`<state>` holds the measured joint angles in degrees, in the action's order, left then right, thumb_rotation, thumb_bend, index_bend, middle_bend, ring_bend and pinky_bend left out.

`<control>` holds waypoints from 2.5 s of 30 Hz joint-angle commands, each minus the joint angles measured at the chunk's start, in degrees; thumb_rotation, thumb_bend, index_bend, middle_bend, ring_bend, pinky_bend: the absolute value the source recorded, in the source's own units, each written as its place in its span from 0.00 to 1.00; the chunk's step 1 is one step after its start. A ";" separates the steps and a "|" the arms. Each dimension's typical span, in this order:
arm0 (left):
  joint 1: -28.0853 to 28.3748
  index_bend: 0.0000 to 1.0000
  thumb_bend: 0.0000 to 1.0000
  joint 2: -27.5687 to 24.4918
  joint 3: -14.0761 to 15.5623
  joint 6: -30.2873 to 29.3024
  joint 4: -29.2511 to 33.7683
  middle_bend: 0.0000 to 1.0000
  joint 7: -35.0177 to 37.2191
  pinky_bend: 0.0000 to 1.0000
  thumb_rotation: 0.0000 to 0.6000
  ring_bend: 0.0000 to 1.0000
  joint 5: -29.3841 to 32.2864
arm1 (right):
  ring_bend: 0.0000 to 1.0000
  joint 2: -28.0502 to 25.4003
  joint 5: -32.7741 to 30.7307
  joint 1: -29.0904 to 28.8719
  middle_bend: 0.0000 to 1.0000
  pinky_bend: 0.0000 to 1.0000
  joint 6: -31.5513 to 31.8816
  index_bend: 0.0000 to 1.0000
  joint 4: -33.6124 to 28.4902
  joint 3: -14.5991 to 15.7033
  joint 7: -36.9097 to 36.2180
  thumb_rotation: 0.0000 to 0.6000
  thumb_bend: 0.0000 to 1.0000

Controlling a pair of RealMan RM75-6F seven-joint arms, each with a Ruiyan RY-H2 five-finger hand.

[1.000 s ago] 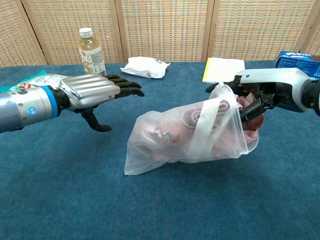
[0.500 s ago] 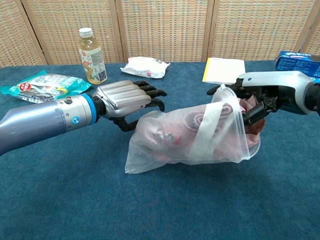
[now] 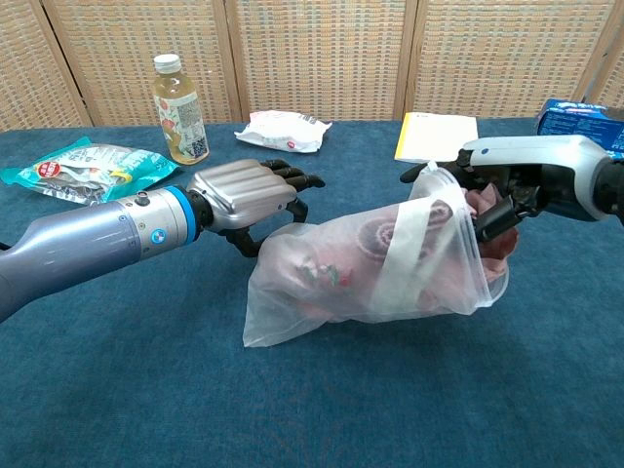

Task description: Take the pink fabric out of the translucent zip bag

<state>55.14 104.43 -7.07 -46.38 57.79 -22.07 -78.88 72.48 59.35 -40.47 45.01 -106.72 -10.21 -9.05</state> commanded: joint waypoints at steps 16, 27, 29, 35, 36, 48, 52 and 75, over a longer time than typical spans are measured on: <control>-0.93 0.80 0.54 0.49 -0.56 -0.80 -0.62 0.00 1.27 0.00 1.00 0.00 1.70 | 0.00 -0.36 -0.25 0.17 0.00 0.00 0.57 0.78 -0.47 -0.49 0.18 1.00 0.74; -3.36 0.81 0.54 -2.54 -0.19 -2.14 -1.70 0.00 4.17 0.00 1.00 0.00 2.48 | 0.00 -0.53 -0.27 1.08 0.00 0.00 2.55 0.78 1.24 -1.29 -0.38 1.00 0.75; -5.60 0.81 0.54 -5.64 -0.11 -2.89 -3.36 0.00 6.37 0.00 1.00 0.00 3.58 | 0.00 -1.18 -0.84 1.75 0.00 0.00 3.70 0.78 2.48 -2.05 -1.21 1.00 0.75; -8.65 0.81 0.54 -11.07 0.10 -3.73 -5.65 0.00 12.00 0.00 1.00 0.00 4.08 | 0.00 -2.48 -0.92 2.61 0.01 0.00 4.62 0.78 3.92 -3.13 -2.57 1.00 0.75; -9.02 0.81 0.54 -11.78 0.08 -3.89 -5.88 0.00 12.70 0.00 1.00 0.00 4.14 | 0.00 -2.65 -0.95 2.70 0.01 0.00 4.68 0.78 4.08 -3.24 -2.68 1.00 0.75; -17.41 0.81 0.54 -25.55 -0.20 -7.68 -10.57 0.00 24.47 0.00 1.00 0.00 5.48 | 0.00 -5.30 -1.40 4.68 0.01 0.00 5.71 0.78 6.27 -3.57 -3.15 1.00 0.75; -19.00 0.81 0.54 -26.67 0.11 -7.60 -11.77 0.00 27.01 0.00 1.00 0.00 5.55 | 0.00 -5.41 -1.42 4.95 0.01 0.00 5.82 0.78 6.79 -3.39 -2.73 1.00 0.75; -29.86 0.00 0.09 -36.66 -0.71 -21.88 13.78 0.00 25.71 0.00 1.00 0.00 5.63 | 0.00 -4.46 27.41 17.77 0.00 0.00 35.76 0.00 12.77 5.43 9.02 1.00 0.00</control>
<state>28.71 71.00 -6.88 -62.37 65.24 7.38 -73.79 67.19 80.30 -26.84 74.16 -96.80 -7.88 -2.56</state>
